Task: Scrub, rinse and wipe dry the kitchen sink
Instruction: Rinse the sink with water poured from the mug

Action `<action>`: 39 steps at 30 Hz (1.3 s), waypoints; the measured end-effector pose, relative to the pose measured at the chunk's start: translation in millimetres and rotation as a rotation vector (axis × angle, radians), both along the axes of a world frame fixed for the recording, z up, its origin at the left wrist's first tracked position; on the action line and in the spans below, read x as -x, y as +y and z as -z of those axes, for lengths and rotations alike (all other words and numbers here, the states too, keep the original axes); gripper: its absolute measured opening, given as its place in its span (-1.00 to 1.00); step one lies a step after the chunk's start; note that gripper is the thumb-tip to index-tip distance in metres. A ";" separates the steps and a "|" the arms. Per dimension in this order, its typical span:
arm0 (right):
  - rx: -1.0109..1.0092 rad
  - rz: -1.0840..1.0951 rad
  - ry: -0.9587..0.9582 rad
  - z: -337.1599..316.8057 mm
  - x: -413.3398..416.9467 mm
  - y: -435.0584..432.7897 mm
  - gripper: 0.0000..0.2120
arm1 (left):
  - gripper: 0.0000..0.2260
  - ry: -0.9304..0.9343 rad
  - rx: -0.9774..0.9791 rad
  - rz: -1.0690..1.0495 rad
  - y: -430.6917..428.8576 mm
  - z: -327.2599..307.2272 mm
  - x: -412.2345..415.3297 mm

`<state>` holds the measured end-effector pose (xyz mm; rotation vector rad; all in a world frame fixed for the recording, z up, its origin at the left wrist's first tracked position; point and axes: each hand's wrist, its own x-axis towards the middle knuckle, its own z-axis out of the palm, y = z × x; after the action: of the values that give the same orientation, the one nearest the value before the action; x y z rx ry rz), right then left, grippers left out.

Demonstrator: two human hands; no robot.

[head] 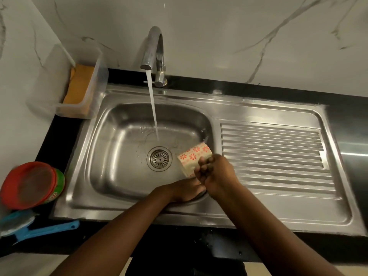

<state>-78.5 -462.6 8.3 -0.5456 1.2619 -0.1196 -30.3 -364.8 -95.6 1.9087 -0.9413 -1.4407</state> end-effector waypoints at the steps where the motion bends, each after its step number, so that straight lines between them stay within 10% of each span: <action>1: -0.044 0.017 -0.020 -2.7 13.6 3.4 -0.74 | -0.78 0.006 0.032 0.000 0.6 1.3 1.0; 10: -0.058 -0.200 -0.110 -6.4 6.4 -0.4 -0.64 | -0.83 -0.061 0.001 0.042 15.4 0.0 -24.2; 17: 0.318 -0.493 -0.221 -1.9 -50.6 7.4 -0.68 | -0.73 -0.236 -0.054 -0.288 41.7 9.8 -78.8; 27: 0.535 -0.701 -0.433 -11.9 -106.4 15.6 -0.64 | -0.78 -0.012 0.031 -0.928 68.7 -33.7 -123.1; 39: 0.620 -0.743 -0.461 -18.2 -112.4 16.5 -0.67 | -0.81 0.018 0.181 -1.074 73.8 -55.6 -132.3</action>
<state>33.9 -446.1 26.6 -1.4019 0.4953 -0.0033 102.1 -291.0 -40.0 1.7765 0.0456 -0.6821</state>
